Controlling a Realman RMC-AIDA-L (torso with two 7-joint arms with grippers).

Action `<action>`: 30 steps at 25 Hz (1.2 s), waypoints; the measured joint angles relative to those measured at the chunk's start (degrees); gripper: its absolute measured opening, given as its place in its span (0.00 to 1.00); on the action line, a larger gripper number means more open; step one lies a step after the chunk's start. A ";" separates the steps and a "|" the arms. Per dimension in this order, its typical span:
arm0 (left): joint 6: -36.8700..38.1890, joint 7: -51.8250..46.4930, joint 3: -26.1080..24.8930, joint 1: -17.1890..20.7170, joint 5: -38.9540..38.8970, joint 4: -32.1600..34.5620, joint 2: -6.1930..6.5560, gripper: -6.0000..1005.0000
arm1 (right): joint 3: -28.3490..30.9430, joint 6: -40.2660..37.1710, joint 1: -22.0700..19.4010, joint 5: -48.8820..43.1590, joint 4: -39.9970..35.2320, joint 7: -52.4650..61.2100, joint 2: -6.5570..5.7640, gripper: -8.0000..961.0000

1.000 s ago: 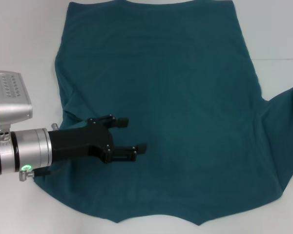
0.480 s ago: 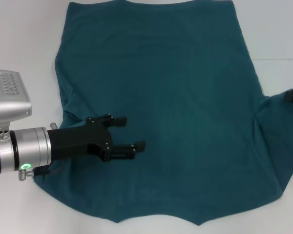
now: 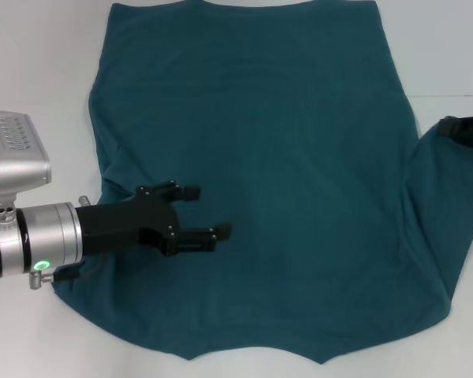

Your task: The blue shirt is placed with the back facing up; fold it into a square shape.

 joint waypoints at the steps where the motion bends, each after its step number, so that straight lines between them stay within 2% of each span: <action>1: -0.09 -0.02 -0.03 0.02 0.00 -0.01 0.00 0.93 | -0.26 0.04 0.15 -0.01 -0.03 0.05 0.09 0.01; 5: -0.14 -0.11 -0.30 0.19 -0.02 -0.05 0.00 0.93 | -0.51 0.03 0.19 -0.18 -0.34 0.40 -0.27 0.01; 9: -0.14 -0.15 -0.39 0.33 -0.11 -0.06 -0.01 0.93 | 0.15 0.31 -1.81 -0.17 -0.82 1.00 -0.93 0.01; 16: -0.13 -0.40 -0.38 0.46 -0.51 -0.24 -0.09 0.93 | 0.97 3.30 -4.95 -0.07 -0.83 -1.84 -0.99 0.01; 20: -0.11 -0.47 -0.30 0.21 -0.52 -0.61 -0.09 0.93 | 1.04 6.29 -5.24 -0.14 -0.52 -6.92 0.35 0.01; 30: -0.06 -0.48 -0.19 0.19 -0.53 -0.94 -0.02 0.93 | 1.80 17.26 -3.34 0.64 -0.67 -21.70 4.89 0.01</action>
